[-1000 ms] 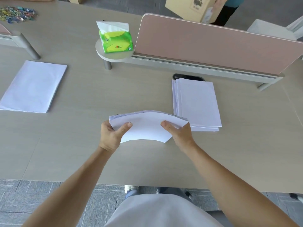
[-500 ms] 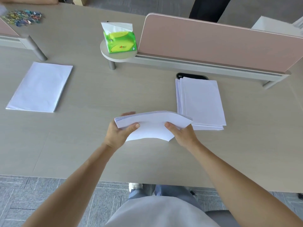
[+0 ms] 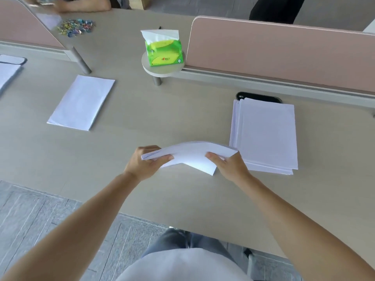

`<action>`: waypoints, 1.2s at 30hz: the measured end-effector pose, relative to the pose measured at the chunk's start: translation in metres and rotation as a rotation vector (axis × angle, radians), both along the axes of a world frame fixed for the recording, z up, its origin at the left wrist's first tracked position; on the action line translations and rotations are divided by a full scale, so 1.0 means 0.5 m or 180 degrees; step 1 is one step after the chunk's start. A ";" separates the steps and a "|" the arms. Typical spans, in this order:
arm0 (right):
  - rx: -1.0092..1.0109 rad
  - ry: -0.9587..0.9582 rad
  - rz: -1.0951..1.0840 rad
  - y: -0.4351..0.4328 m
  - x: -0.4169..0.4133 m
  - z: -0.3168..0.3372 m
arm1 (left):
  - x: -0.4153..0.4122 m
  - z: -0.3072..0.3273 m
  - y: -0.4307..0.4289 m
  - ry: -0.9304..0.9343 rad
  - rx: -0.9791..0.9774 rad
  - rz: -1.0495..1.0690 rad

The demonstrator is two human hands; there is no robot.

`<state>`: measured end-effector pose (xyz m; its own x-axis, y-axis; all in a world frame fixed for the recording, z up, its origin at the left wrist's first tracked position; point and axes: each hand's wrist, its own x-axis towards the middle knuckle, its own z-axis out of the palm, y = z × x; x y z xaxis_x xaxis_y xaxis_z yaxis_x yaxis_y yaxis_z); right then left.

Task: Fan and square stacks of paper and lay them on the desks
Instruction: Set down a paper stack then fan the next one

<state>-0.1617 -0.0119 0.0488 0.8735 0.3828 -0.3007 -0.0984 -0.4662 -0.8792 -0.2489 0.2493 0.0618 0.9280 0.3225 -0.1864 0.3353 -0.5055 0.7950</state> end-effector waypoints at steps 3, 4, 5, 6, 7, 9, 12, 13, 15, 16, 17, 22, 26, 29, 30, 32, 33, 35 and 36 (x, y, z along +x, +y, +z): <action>-0.0019 -0.0088 0.0004 0.002 0.012 -0.002 | 0.002 0.000 -0.001 -0.0020 0.0141 0.0037; 0.0000 -0.0152 0.0003 0.003 0.013 0.003 | 0.001 0.002 0.000 -0.0048 0.0129 0.0017; 0.0046 -0.0183 0.0006 0.005 0.014 0.009 | 0.001 0.002 0.002 -0.0084 0.0162 -0.0030; 0.0087 -0.0239 -0.0006 0.006 0.014 0.016 | 0.002 0.006 0.002 -0.0142 0.0240 -0.0114; 0.0129 -0.0282 -0.0036 0.008 0.012 0.028 | 0.004 0.008 0.005 -0.0196 0.0328 -0.0184; 0.0152 -0.0339 -0.0039 0.014 0.018 0.043 | 0.013 0.022 0.015 -0.0253 0.0368 -0.0170; 0.0304 -0.0376 -0.0136 0.033 0.037 0.093 | 0.043 0.066 0.042 -0.0432 -0.0093 -0.0043; 0.0377 -0.0418 -0.0174 0.042 0.042 0.111 | 0.054 0.084 0.054 -0.0492 -0.0279 -0.0063; 0.0511 -0.0565 -0.0194 0.065 0.050 0.137 | 0.071 0.125 0.084 -0.0596 -0.0539 -0.0251; 0.0556 -0.0629 -0.0212 0.079 0.049 0.146 | 0.077 0.142 0.101 -0.0573 -0.0624 -0.0345; 0.0596 -0.0662 -0.0232 0.095 0.048 0.149 | 0.081 0.157 0.120 -0.0493 -0.0724 -0.0413; 0.0429 -0.0712 -0.0721 0.204 0.030 0.166 | 0.070 0.162 0.208 0.0175 -0.1938 -0.0082; 0.0218 -0.0510 -0.1085 0.301 0.007 0.166 | 0.036 0.113 0.226 0.0260 -0.1581 0.0635; 0.0104 -0.0493 -0.1211 0.361 -0.004 0.168 | 0.038 0.080 0.275 0.0094 -0.1296 0.0556; 0.0066 -0.0463 -0.1242 0.376 -0.006 0.168 | 0.041 0.078 0.297 0.0096 -0.1357 0.0500; -0.0006 -0.0369 -0.1251 0.400 -0.010 0.159 | 0.048 0.072 0.339 0.0147 -0.1436 0.0338; -0.0057 -0.0318 -0.1262 0.412 -0.013 0.152 | 0.053 0.066 0.356 0.0218 -0.1483 0.0291; -0.0158 -0.0324 -0.1346 0.438 -0.018 0.140 | 0.063 0.056 0.378 0.0407 -0.1497 0.0316; -0.0196 -0.0329 -0.1415 0.451 -0.019 0.134 | 0.069 0.050 0.386 0.0486 -0.1438 0.0370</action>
<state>-0.1713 0.2138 0.1159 0.9755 -0.0519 -0.2138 -0.2139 -0.4503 -0.8669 -0.2144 0.4423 0.0866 0.8418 0.2779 -0.4627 0.4990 -0.0738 0.8635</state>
